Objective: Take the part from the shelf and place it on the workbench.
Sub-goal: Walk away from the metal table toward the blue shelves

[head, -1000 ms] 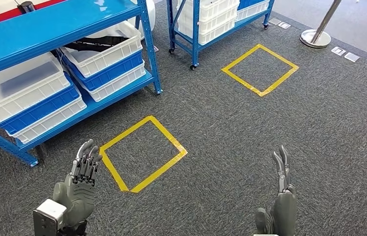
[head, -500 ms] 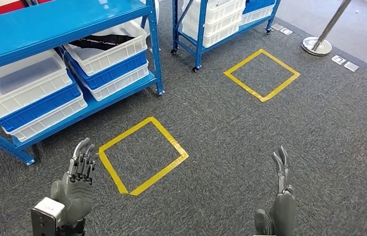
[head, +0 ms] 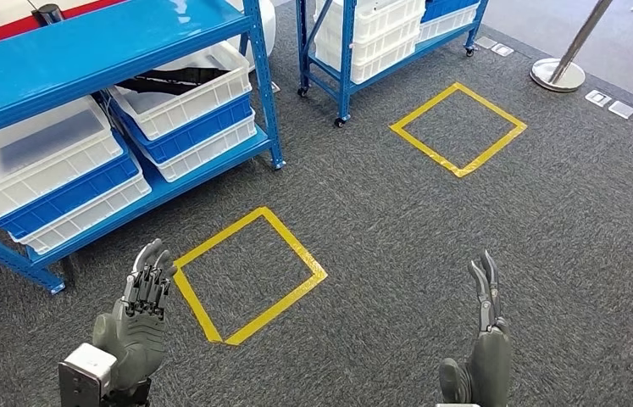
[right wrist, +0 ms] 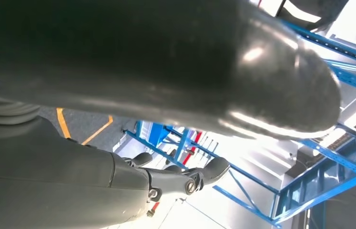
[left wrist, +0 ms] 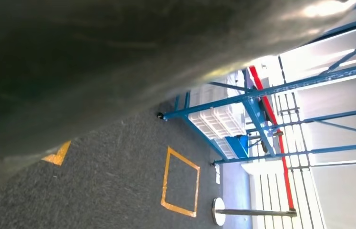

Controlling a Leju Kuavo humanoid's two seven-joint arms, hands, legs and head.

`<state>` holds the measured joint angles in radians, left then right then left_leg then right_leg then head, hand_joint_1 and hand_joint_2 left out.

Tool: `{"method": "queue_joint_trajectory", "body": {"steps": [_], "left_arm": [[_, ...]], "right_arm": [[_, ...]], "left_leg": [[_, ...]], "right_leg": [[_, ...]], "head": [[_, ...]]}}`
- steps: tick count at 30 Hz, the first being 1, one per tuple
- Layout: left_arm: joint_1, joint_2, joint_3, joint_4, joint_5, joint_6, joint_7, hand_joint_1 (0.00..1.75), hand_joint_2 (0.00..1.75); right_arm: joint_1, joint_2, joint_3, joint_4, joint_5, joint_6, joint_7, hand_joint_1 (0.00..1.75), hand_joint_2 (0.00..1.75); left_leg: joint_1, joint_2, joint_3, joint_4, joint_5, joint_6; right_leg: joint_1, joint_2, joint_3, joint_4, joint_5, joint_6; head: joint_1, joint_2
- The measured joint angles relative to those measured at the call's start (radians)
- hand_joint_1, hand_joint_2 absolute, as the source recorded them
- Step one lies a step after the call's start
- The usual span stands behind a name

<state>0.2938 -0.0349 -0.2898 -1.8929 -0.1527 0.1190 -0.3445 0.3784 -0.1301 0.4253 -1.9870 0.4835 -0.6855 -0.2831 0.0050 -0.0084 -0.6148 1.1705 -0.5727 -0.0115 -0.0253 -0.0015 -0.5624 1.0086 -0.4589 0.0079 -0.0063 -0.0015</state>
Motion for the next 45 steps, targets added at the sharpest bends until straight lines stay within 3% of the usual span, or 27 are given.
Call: {"method": "queue_joint_trajectory", "body": {"steps": [2,3,4,6,7,9,12,14,17,18,19,21,22,24,28,29,31,32,33,34,35,37,38,43,45], "left_arm": [[0.000,0.000,0.000,0.003,0.002,0.001,0.000,0.00,0.00],[0.000,0.001,0.000,0.005,0.004,0.001,0.000,0.00,0.00],[0.000,0.001,0.000,0.007,0.005,0.001,0.000,0.00,0.00],[0.000,0.002,0.000,0.009,0.006,0.001,0.000,0.00,0.00],[0.000,0.002,0.000,0.009,0.006,0.001,0.000,0.00,0.00],[-0.001,0.002,0.000,0.009,0.006,0.001,-0.001,0.00,0.00],[-0.001,0.002,0.000,0.009,0.007,0.001,-0.002,0.00,0.00],[-0.003,0.002,0.000,0.009,0.008,0.001,-0.002,0.00,0.00],[-0.003,0.002,0.000,0.010,0.008,0.001,-0.002,0.00,0.00],[-0.003,0.002,0.000,0.012,0.008,0.001,-0.002,0.00,0.00],[-0.003,0.002,0.000,0.013,0.008,0.001,-0.002,0.00,0.00],[-0.003,0.002,0.000,0.014,0.008,0.001,-0.002,0.00,0.00],[-0.003,0.002,0.000,0.014,0.008,0.001,-0.002,0.00,0.00],[-0.003,0.002,0.000,0.014,0.008,0.001,-0.002,0.00,0.00],[-0.003,0.002,0.000,0.014,0.008,0.001,-0.002,0.00,0.00],[-0.003,0.002,-0.001,0.014,0.008,0.001,-0.002,0.00,0.00],[-0.002,0.002,-0.001,0.014,0.008,0.001,-0.002,0.00,0.00],[-0.002,0.002,-0.001,0.014,0.008,0.001,-0.002,0.00,0.00],[-0.002,0.003,-0.001,0.015,0.008,0.001,-0.002,0.00,0.00],[-0.002,0.003,-0.001,0.015,0.008,0.001,-0.002,0.00,0.00],[-0.002,0.003,-0.001,0.015,0.008,0.001,-0.002,0.00,0.00],[-0.002,0.004,0.000,0.015,0.008,0.001,-0.002,0.00,0.00],[-0.002,0.004,-0.001,0.015,0.008,0.001,-0.002,0.00,0.00],[-0.002,0.004,0.000,0.015,0.009,0.002,-0.002,0.00,0.00],[-0.003,0.004,0.000,0.014,0.009,0.003,-0.002,0.00,0.00]], "right_arm": [[0.000,0.000,0.000,0.000,0.004,0.000,0.000,0.00,0.00],[0.000,0.000,0.000,0.000,0.005,0.000,0.000,0.00,0.00],[0.001,0.001,0.000,0.000,0.006,0.000,0.000,0.00,0.00],[0.001,0.001,0.000,0.001,0.006,0.000,0.000,0.00,0.00],[0.000,0.002,-0.001,0.001,0.006,0.000,0.000,0.00,0.00],[0.000,0.002,-0.001,0.001,0.007,0.000,0.000,0.00,0.00],[0.000,0.003,-0.002,0.001,0.007,0.000,0.000,0.00,0.00],[-0.001,0.003,-0.005,0.001,0.007,0.000,0.000,0.00,0.00],[0.002,0.004,-0.008,0.002,0.007,0.000,0.000,0.00,0.00],[0.003,0.003,-0.009,0.003,0.007,0.000,0.000,0.00,0.00],[0.004,0.003,-0.010,0.003,0.007,0.000,0.000,0.00,0.00],[0.004,0.003,-0.011,0.003,0.007,0.000,0.000,0.00,0.00],[0.004,0.004,-0.012,0.003,0.007,0.000,0.000,0.00,0.00],[0.005,0.004,-0.014,0.003,0.007,0.000,0.000,0.00,0.00],[0.005,0.004,-0.015,0.003,0.008,0.000,0.000,0.00,0.00],[0.005,0.004,-0.015,0.003,0.008,0.000,0.000,0.00,0.00],[0.005,0.005,-0.015,0.003,0.008,0.000,0.000,0.00,0.00],[0.005,0.005,-0.015,0.003,0.008,0.000,0.000,0.00,0.00],[0.005,0.005,-0.015,0.003,0.008,0.000,0.000,0.00,0.00],[0.005,0.005,-0.015,0.003,0.008,0.000,0.000,0.00,0.00],[0.006,0.005,-0.015,0.003,0.008,0.000,0.000,0.00,0.00],[0.005,0.005,-0.015,0.003,0.008,0.000,0.000,0.00,0.00],[0.005,0.005,-0.015,0.003,0.008,0.000,0.000,0.00,0.00],[0.005,0.006,-0.015,0.002,0.009,0.000,0.000,0.00,0.00],[0.005,0.006,-0.015,0.002,0.009,0.000,-0.001,0.00,0.00]], "left_leg": [[0.001,0.001,-0.074,0.114,-0.030,-0.003],[0.001,0.001,-0.092,0.129,-0.017,-0.003],[0.001,0.002,-0.090,0.104,0.016,-0.001],[0.001,0.004,-0.044,-0.019,0.103,0.006],[0.000,0.005,-0.018,-0.077,0.129,0.009],[-0.005,0.005,0.004,-0.129,0.135,0.014],[-0.005,0.000,0.011,-0.146,0.129,0.027],[0.001,-0.001,0.024,-0.155,0.125,0.040],[0.000,-0.002,0.035,-0.156,0.113,0.051],[0.000,-0.003,0.039,-0.156,0.109,0.051],[0.000,-0.005,0.046,-0.156,0.103,0.050],[0.001,-0.009,0.064,-0.156,0.090,0.043],[-0.002,-0.011,0.071,-0.155,0.081,0.038],[-0.008,-0.012,0.079,-0.154,0.068,0.028],[-0.004,-0.007,0.079,-0.128,0.042,0.008],[-0.002,-0.004,0.060,-0.084,0.019,0.003],[0.000,0.000,-0.010,0.048,-0.037,-0.005],[0.002,0.000,-0.049,0.106,-0.053,-0.007],[0.002,0.001,-0.075,0.136,-0.049,-0.009],[0.004,0.001,-0.083,0.126,-0.023,-0.008],[0.005,0.002,-0.071,0.079,0.021,-0.007],[0.005,0.005,-0.020,-0.055,0.104,-0.002],[0.003,0.006,-0.001,-0.101,0.122,0.002],[0.000,0.000,0.025,-0.142,0.114,0.030],[0.005,0.000,0.040,-0.150,0.110,0.043]], "right_leg": [[0.002,0.000,0.009,0.000,-0.008,-0.007],[0.003,0.001,0.015,0.000,-0.013,-0.008],[0.003,0.002,0.022,0.000,-0.019,-0.007],[0.003,0.005,0.040,0.000,-0.032,-0.001],[0.007,0.005,0.045,0.000,-0.039,0.004],[0.010,0.005,0.047,-0.001,-0.047,0.014],[0.010,0.002,0.046,0.004,-0.057,0.029],[0.011,0.002,0.007,0.076,-0.083,0.031],[0.010,0.002,-0.119,0.268,-0.130,0.029],[0.009,0.002,-0.147,0.291,-0.125,0.035],[0.007,0.002,-0.153,0.275,-0.103,0.045],[0.003,0.001,-0.112,0.149,-0.030,0.066],[0.003,0.002,-0.083,0.084,0.000,0.067],[0.005,0.003,-0.050,0.017,0.025,0.052],[0.002,0.003,-0.034,0.010,0.019,0.015],[-0.001,0.003,-0.026,0.008,0.016,0.008],[0.000,0.001,-0.014,0.008,0.006,-0.004],[0.001,0.001,-0.008,0.008,0.001,-0.007],[0.001,0.002,-0.003,0.008,-0.004,-0.008],[0.002,0.003,0.005,0.008,-0.010,-0.007],[0.001,0.005,0.016,0.008,-0.017,-0.004],[0.004,0.007,0.031,0.008,-0.033,0.004],[0.006,0.008,0.034,0.008,-0.040,0.010],[0.008,0.006,0.044,0.014,-0.062,0.032],[0.010,0.005,-0.004,0.105,-0.098,0.029]], "head": [[0.000,0.000],[-0.001,0.000],[-0.001,0.000],[-0.002,0.000],[-0.002,0.000],[-0.002,0.000],[0.000,0.000],[0.003,0.000],[0.006,0.000],[0.006,0.000],[0.006,0.000],[0.007,0.000],[0.007,0.000],[0.006,0.000],[0.000,0.000],[-0.001,0.000],[-0.004,0.000],[-0.003,0.000],[-0.003,0.000],[-0.004,0.000],[-0.004,0.000],[-0.003,0.000],[-0.003,0.000],[-0.002,0.000],[0.002,0.000]]}}
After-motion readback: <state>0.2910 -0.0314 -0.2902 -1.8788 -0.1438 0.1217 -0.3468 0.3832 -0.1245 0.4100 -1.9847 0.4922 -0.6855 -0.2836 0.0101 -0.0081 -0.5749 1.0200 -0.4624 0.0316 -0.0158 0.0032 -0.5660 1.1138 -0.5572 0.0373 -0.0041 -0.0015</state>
